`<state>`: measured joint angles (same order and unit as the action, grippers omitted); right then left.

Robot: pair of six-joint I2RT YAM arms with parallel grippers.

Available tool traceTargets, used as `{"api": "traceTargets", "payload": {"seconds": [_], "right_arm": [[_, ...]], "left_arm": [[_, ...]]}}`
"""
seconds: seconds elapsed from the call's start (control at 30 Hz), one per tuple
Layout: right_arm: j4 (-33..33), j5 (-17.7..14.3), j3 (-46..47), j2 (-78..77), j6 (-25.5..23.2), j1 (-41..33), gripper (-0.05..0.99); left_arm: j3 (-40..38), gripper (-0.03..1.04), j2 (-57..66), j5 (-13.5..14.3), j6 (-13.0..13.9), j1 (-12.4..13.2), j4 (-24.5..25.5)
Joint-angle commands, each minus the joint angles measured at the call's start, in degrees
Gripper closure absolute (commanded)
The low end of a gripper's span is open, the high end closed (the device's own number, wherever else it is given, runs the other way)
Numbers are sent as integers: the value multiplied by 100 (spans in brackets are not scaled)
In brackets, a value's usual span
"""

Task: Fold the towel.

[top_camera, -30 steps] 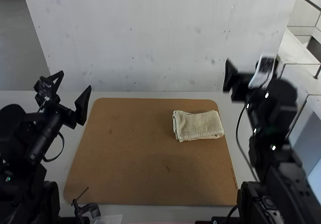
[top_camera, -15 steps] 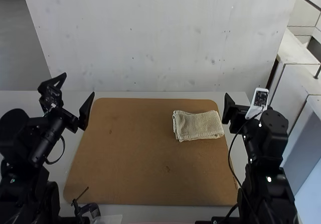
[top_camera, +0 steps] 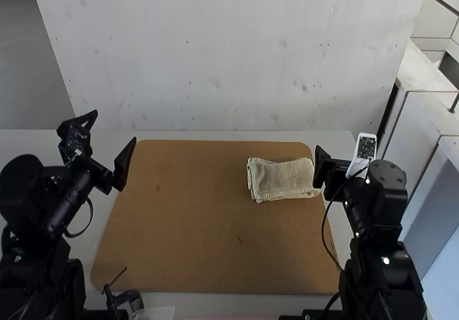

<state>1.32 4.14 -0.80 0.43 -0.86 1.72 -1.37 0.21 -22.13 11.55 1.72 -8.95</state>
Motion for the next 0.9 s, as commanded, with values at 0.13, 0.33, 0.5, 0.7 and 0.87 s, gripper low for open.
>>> {"api": "traceTargets", "payload": {"seconds": [0.13,0.33,0.5,0.7,0.87], "right_arm": [[413,96,80,1,-10,-49,-3],[421,96,80,1,-2,-49,-3],[421,96,80,1,-2,-49,-3],[421,96,80,1,-2,-49,-3],[421,96,80,1,-2,-49,-3]], "left_arm": [[145,3,-73,7,-452,-198,86],[128,3,-47,622,-1392,-172,596],[137,3,-30,1325,-1489,-31,939],[137,3,-30,1360,-1489,-49,939],[137,3,-21,1466,-1454,-110,948]]}}
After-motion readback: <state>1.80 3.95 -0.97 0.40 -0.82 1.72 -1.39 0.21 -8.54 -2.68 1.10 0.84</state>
